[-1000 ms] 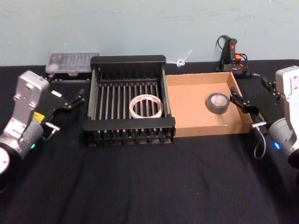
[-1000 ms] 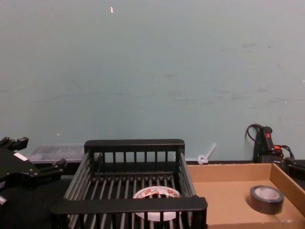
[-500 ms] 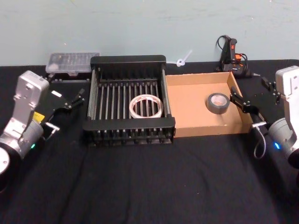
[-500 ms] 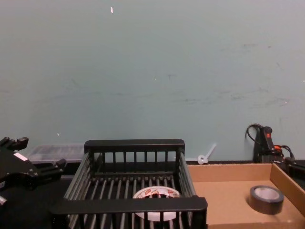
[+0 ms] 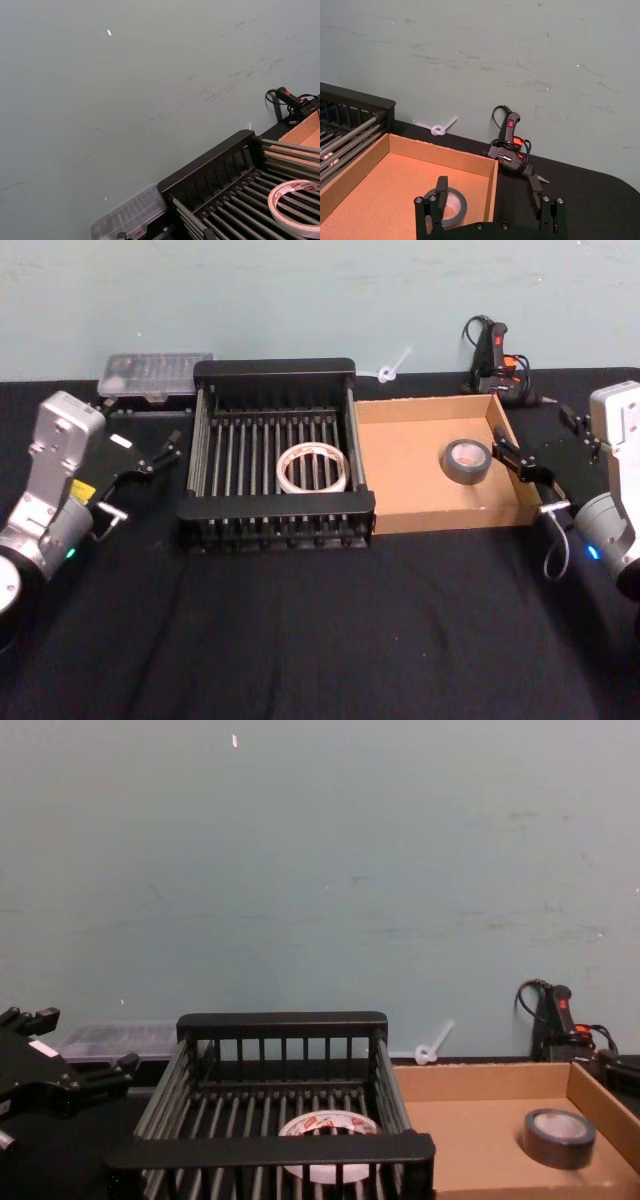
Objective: Pick up the white tape and place it into the black box , Pick up the silver tape and place it into the brown box.
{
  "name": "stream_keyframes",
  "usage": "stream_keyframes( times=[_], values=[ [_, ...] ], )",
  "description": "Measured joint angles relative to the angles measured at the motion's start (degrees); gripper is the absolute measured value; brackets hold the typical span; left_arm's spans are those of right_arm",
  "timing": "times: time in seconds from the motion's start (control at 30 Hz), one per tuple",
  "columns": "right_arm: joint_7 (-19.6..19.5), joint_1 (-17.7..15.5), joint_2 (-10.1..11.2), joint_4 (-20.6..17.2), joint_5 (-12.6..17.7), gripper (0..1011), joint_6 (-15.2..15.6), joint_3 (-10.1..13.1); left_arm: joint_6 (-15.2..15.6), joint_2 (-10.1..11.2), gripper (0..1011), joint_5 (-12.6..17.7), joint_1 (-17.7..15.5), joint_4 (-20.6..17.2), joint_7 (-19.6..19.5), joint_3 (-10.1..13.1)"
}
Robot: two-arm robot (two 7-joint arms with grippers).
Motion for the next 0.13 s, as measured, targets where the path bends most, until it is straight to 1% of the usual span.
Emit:
stream_keyframes(
  times=[0.13],
  values=[
    [0.0, 0.0, 0.0, 0.0, 0.0, 1002, 0.0, 0.0, 0.0, 0.0, 1001, 0.0, 0.0, 0.0, 0.0, 0.0]
  ],
)
